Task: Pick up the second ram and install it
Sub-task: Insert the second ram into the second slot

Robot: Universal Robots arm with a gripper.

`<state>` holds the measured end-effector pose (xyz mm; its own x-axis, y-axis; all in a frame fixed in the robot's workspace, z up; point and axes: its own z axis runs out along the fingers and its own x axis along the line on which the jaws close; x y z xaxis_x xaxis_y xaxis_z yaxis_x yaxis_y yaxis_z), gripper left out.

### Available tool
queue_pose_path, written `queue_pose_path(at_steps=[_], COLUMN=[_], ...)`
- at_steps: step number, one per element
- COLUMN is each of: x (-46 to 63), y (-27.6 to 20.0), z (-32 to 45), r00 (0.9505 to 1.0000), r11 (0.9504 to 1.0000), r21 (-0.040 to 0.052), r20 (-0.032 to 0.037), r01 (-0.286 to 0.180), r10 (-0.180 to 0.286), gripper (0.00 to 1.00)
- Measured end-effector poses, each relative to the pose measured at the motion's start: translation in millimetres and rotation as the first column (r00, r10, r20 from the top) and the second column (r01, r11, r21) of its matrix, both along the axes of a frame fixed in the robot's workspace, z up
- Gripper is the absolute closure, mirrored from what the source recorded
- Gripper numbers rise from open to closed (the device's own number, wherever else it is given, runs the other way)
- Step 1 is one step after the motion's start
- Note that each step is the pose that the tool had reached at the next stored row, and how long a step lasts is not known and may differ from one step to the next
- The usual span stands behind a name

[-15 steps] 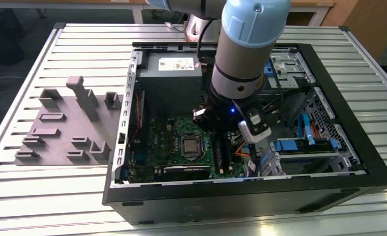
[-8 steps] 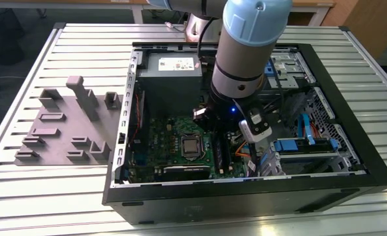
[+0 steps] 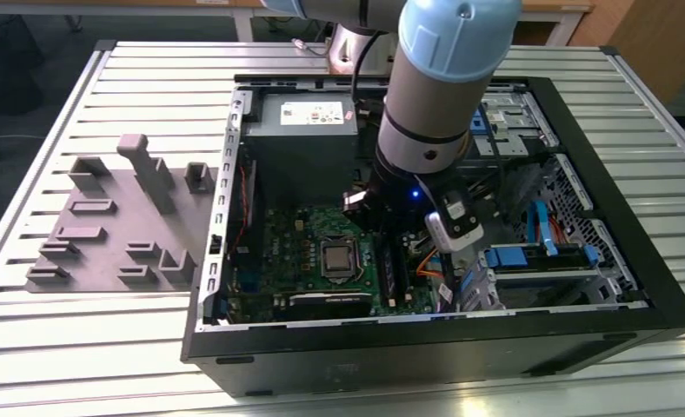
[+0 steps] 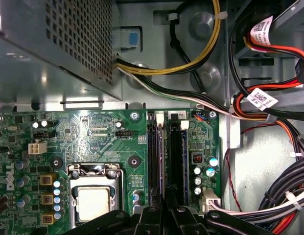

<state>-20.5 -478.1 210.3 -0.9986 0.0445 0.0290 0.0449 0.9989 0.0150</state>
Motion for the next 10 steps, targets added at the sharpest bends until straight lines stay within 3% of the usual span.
queue_pose_path(at_steps=[10], x=[0.2], y=[0.0], z=[-1.4], r00=[1.0], r11=[1.0], r21=[0.0003], r20=[-0.0001], r01=[-0.002], r10=[0.002], gripper=[0.86])
